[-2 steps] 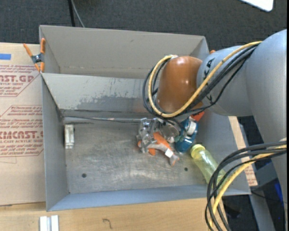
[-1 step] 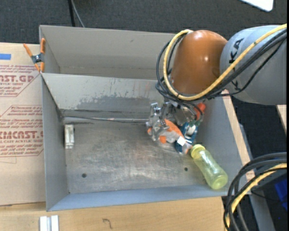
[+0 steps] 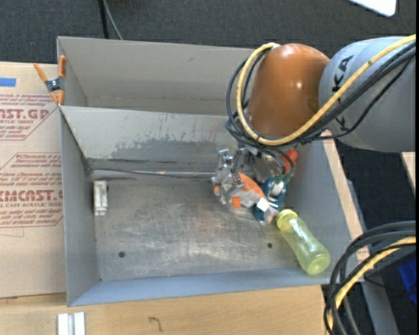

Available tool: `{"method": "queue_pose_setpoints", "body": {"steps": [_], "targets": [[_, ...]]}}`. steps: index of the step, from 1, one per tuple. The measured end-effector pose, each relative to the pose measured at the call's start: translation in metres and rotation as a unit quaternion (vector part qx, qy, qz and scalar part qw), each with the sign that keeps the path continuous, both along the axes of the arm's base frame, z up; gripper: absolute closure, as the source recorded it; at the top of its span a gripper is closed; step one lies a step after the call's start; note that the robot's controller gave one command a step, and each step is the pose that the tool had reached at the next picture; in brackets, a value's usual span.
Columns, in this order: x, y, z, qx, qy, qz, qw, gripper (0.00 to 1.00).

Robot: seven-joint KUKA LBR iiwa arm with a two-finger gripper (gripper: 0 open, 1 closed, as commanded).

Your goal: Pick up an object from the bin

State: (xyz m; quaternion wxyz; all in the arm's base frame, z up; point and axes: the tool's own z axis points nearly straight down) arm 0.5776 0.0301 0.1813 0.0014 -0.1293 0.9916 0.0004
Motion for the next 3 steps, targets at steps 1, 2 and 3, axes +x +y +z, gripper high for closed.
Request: {"method": "queue_pose_setpoints", "body": {"steps": [1, 2, 3], "targets": [[-0.004, -0.008, -0.025, 0.0, -0.0026, 0.045, 0.999, 1.0], [-0.008, 0.014, -0.077, -0.001, -0.0007, 0.178, 0.984, 1.0], [-0.018, -0.015, -0.094, 0.002, 0.0006, 0.227, 0.9738, 1.0]]}}
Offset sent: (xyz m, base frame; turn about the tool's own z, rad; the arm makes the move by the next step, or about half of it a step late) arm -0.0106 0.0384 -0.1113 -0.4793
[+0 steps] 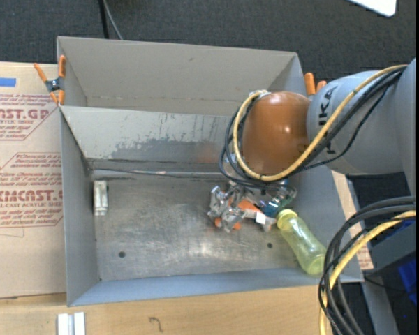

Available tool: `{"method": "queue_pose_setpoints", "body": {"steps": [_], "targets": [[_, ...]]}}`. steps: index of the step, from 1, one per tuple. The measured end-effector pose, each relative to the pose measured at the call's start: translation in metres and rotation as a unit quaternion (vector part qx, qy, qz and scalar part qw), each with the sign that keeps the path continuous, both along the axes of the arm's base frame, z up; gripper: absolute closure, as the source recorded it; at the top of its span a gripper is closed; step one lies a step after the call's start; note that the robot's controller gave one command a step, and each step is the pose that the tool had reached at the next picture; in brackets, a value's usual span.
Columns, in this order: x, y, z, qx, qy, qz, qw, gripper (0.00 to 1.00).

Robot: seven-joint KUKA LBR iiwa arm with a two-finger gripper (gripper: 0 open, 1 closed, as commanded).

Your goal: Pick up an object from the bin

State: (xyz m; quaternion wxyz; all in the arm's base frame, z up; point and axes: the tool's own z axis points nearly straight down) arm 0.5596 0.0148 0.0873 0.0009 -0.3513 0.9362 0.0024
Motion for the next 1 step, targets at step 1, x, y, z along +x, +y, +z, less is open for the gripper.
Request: {"method": "queue_pose_setpoints", "body": {"steps": [1], "targets": [[0.0275, 0.0377, 0.1399, -0.001, -0.0022, -0.054, 0.9986, 1.0]]}}
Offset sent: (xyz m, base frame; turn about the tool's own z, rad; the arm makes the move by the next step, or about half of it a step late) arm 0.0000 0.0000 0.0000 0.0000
